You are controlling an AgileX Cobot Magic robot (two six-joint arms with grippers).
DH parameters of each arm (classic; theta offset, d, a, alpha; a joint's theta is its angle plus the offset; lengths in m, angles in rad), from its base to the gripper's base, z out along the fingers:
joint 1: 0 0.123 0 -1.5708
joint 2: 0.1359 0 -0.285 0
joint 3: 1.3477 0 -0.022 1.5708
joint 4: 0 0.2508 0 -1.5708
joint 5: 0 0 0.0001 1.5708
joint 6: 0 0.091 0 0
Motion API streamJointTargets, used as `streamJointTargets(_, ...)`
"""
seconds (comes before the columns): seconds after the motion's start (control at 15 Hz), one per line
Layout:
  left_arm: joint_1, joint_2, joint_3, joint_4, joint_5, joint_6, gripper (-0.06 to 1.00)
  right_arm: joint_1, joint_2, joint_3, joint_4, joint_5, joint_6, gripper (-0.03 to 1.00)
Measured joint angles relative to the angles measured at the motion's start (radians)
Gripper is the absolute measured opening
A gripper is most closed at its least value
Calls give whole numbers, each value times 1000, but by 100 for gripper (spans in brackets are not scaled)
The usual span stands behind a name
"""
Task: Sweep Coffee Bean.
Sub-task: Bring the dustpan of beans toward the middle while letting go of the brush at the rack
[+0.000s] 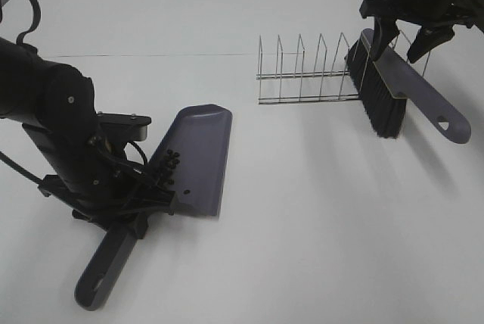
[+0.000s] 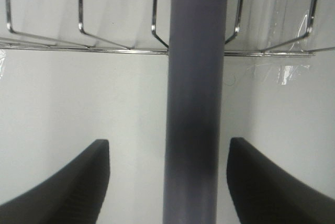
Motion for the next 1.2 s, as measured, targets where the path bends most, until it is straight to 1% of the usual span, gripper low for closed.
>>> streamJointTargets(0.2, 0, 27, -59, -14, 10, -31, 31, 0, -80, 0, 29, 0, 11, 56)
streamJointTargets(0.4, 0, 67, -123, 7, 22, -67, 31, 0, -119, 0, 44, 0, 12, 56)
streamJointTargets(0.6, 0, 102, -180, 10, 23, -82, 31, 0, -126, 0, 66, 0, 15, 56)
streamJointTargets(0.93, 0, 106, -184, 14, 21, -85, 31, 0, -126, 0, 83, 1, 15, 56)
streamJointTargets(1.0, 0, 106, -184, 17, 21, -86, 34, 0, -126, 0, 83, 1, 15, 56)
streamJointTargets(1.13, 0, 106, -186, 6, 16, -86, 45, 0, -126, 0, 84, 1, 15, 56)
streamJointTargets(1.2, 0, 106, -189, 6, 17, -86, 48, 0, -126, 0, 84, 1, 15, 56)
